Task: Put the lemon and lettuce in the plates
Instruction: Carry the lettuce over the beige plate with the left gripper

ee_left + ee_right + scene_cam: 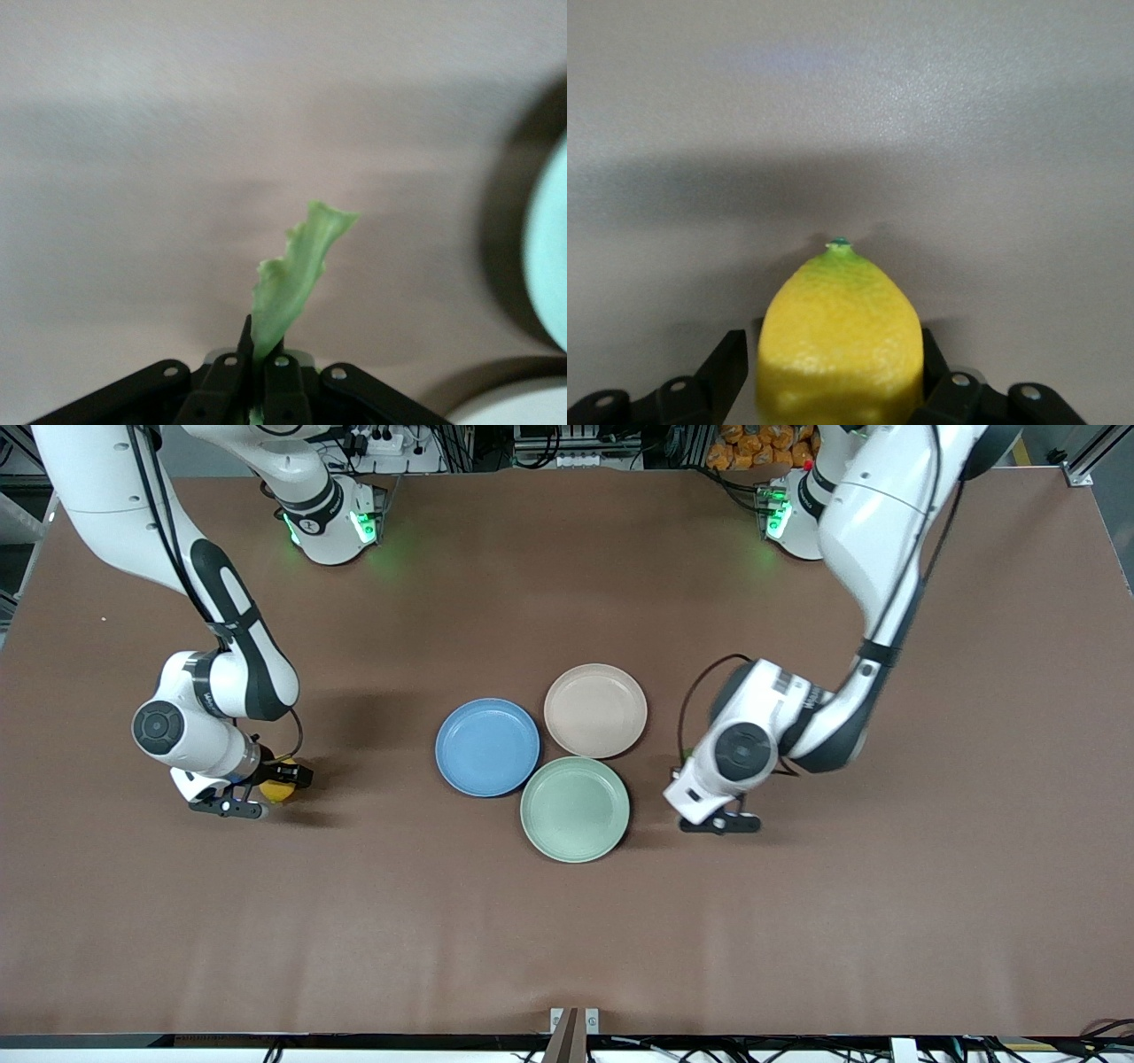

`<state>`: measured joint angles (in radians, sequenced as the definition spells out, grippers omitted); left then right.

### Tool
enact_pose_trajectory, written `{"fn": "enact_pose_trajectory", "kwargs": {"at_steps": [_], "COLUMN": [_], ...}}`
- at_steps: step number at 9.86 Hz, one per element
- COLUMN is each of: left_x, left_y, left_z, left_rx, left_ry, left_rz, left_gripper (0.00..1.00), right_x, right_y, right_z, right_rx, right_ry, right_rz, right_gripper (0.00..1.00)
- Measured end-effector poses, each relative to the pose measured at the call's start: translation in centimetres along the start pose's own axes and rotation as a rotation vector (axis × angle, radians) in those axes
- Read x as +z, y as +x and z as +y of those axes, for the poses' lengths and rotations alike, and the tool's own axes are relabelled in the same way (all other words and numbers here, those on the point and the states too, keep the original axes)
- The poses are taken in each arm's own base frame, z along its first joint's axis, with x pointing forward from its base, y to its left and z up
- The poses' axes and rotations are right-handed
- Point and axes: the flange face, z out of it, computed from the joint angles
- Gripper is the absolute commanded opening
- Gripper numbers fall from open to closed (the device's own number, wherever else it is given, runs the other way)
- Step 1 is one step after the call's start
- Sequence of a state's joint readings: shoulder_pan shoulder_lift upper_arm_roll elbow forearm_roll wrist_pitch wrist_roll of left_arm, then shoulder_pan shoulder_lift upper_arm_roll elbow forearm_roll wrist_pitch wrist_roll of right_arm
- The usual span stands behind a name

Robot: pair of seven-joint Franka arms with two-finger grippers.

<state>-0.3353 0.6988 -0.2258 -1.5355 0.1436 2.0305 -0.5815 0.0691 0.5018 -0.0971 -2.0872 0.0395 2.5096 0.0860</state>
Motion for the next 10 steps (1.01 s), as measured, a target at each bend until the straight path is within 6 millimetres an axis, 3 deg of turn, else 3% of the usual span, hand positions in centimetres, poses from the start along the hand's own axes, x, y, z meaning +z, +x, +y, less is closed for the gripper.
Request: {"fn": "enact_pose_trajectory", "kwargs": {"at_steps": [4, 5, 10], "left_x": [-1.7, -2.0, -1.0], "left_y": [-4.2, -5.2, -9.6], "left_z": [5.9, 6.9, 10.7], "left_rx": [-0.069, -0.078, -0.061], "left_ry": [-0.032, -0.029, 0.036], "left_rz": [-0.030, -0.045, -0.104], "left_gripper": [0.00, 0.00, 0.00], "right_x": [0.3, 0.4, -1.1], "right_y": [0.1, 0.1, 1.2], "right_z": [0.1, 0.1, -0.1], "right_rx": [-0.006, -0.019, -0.056], "right_ry": [-0.002, -0.002, -0.002], "right_rz": [0.005, 0.005, -0.013], "right_gripper": [0.40, 0.35, 0.35]}}
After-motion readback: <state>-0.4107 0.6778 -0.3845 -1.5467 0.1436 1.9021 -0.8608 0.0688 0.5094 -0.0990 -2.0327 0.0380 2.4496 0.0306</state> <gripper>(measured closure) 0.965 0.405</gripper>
